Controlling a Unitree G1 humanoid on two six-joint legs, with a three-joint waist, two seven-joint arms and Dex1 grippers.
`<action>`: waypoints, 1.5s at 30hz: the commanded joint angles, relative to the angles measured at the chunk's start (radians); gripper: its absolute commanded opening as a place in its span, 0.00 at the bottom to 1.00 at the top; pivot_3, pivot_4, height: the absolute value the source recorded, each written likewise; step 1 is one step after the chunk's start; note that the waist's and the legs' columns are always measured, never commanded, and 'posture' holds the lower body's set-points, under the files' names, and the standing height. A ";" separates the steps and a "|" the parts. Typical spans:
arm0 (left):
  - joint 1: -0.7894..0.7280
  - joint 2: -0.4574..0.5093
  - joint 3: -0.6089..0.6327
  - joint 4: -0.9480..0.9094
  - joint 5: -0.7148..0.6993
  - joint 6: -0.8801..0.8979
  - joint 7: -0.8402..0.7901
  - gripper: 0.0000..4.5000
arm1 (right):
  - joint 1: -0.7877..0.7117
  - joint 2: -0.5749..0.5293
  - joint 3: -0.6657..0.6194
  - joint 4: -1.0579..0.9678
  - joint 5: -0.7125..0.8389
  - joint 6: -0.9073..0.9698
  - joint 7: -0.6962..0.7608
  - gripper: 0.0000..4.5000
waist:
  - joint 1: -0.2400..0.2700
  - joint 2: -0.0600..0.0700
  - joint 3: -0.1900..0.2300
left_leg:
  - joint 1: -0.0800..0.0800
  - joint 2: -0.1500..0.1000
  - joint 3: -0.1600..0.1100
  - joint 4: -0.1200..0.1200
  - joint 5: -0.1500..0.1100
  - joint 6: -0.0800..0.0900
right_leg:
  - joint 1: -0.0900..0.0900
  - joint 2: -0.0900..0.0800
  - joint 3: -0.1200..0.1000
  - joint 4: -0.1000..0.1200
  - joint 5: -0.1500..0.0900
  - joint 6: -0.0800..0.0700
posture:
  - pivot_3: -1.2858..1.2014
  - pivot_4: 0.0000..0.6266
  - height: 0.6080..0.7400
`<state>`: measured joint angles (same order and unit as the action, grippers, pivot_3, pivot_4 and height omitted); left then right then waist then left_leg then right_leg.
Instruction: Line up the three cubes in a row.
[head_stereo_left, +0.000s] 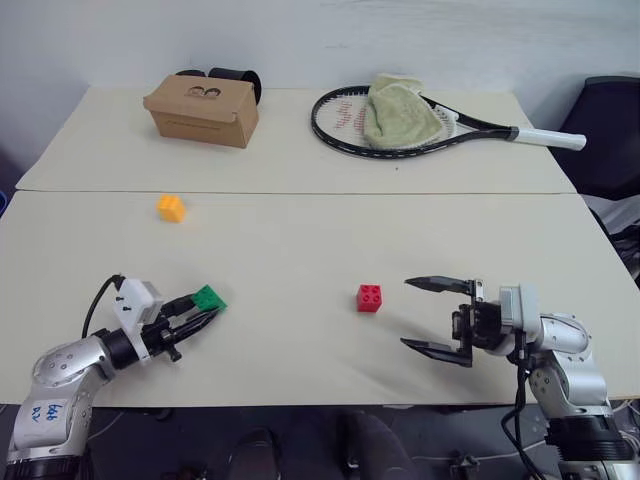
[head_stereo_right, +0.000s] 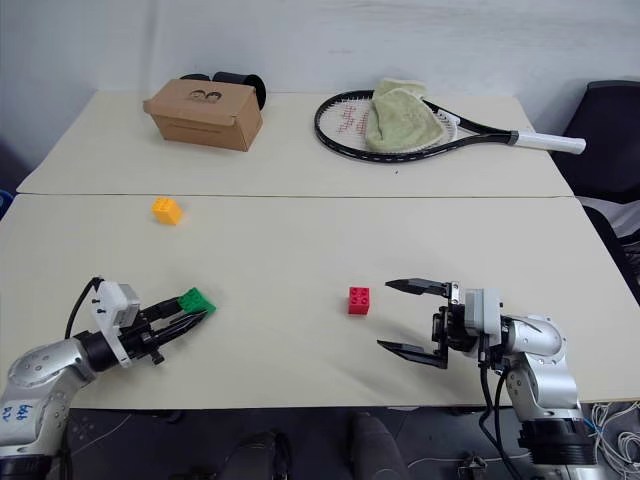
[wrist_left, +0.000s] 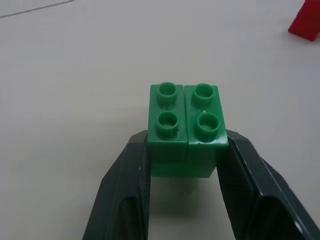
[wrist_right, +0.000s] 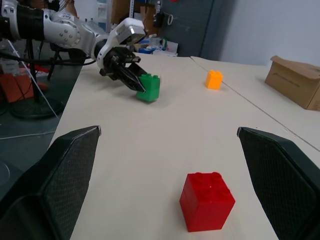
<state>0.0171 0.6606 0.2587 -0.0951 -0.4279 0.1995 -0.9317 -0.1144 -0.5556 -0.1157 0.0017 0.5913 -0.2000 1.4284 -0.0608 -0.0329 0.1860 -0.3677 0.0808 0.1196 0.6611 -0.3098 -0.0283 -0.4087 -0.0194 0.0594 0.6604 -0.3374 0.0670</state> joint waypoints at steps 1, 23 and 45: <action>-0.113 0.037 -0.099 0.007 0.021 -0.084 -0.144 0.33 | 0.036 -0.040 -0.062 -0.011 0.017 -0.030 0.017 1.00 | 0.010 0.000 0.000 | 0.000 0.000 0.000 0.001 0.000 0.000 | 0.000 0.000 0.000 0.000 0.000 0.000 | 0.52 0.24 1.00; -0.764 -0.232 -0.517 0.766 0.335 -0.426 -0.448 0.33 | 0.256 -0.071 -0.132 -0.262 0.016 0.020 -0.164 1.00 | 0.021 0.002 -0.001 | 0.000 -0.003 0.002 0.006 0.000 -0.004 | -0.001 0.010 0.004 0.001 0.002 0.004 | 0.52 0.24 1.00; -0.169 0.064 -0.035 0.212 0.083 -0.239 -0.237 0.85 | 0.149 -0.020 -0.080 -0.172 0.045 0.009 -0.139 1.00 | 0.006 0.002 -0.001 | 0.001 0.005 0.001 0.005 -0.002 -0.002 | -0.002 0.008 0.008 0.003 0.001 0.002 | 0.52 0.24 1.00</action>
<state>-0.1739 0.7150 0.1420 0.1924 -0.2813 -0.0563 -1.2111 0.0443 -0.5822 -0.1816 -0.1653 0.6068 -0.1927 1.2930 -0.0546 -0.0305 0.1853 -0.3672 0.0856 0.1204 0.6658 -0.3116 -0.0298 -0.4104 -0.0120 0.0670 0.6636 -0.3363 0.0690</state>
